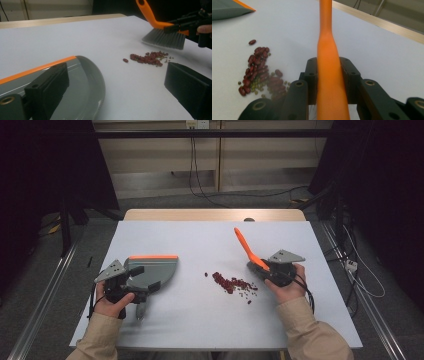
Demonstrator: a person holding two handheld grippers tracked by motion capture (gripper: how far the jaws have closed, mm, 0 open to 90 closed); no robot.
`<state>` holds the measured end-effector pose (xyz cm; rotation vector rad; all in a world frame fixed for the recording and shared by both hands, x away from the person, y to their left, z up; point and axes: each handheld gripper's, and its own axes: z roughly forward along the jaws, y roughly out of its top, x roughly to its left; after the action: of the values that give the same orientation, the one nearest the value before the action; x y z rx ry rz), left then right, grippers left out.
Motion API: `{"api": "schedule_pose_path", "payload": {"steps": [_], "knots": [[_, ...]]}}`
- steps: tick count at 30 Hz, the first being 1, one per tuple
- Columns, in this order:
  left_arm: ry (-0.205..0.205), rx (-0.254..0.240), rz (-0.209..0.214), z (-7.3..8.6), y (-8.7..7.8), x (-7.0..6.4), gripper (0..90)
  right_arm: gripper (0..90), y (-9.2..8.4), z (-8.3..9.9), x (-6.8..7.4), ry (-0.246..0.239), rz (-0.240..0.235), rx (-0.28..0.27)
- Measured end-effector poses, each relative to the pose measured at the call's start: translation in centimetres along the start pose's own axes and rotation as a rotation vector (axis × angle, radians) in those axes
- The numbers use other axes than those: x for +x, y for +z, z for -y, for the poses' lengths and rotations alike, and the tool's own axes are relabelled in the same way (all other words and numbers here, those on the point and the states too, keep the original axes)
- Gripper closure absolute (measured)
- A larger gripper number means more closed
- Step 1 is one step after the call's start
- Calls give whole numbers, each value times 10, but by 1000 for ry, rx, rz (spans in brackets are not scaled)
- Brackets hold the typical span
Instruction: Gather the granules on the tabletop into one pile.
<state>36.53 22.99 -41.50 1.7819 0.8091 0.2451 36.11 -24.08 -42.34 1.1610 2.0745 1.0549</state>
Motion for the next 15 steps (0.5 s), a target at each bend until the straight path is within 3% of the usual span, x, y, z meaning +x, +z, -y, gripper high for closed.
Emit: {"api": "schedule_pose_path", "payload": {"steps": [2, 3, 8, 10, 12, 15], "knots": [[6, 0, -6, 0, 1, -1, 55, 713, 1, 7, 8, -10, 18, 6], [5, 1, -3, 0, 1, -2, 55, 713, 3, 9, 12, 16, 6, -8], [13, 5, -11, -1, -1, -4, 55, 714, 10, 4, 35, 2, 8, -31], [13, 7, -13, -1, -1, -4, 55, 713, 13, 2, 41, 31, -8, -48], [12, 8, -16, 0, -2, -4, 55, 713, 16, -1, 49, 11, 14, -51], [13, 14, -17, 1, -2, -5, 55, 713, 23, -3, 56, 18, 28, -72]]}}
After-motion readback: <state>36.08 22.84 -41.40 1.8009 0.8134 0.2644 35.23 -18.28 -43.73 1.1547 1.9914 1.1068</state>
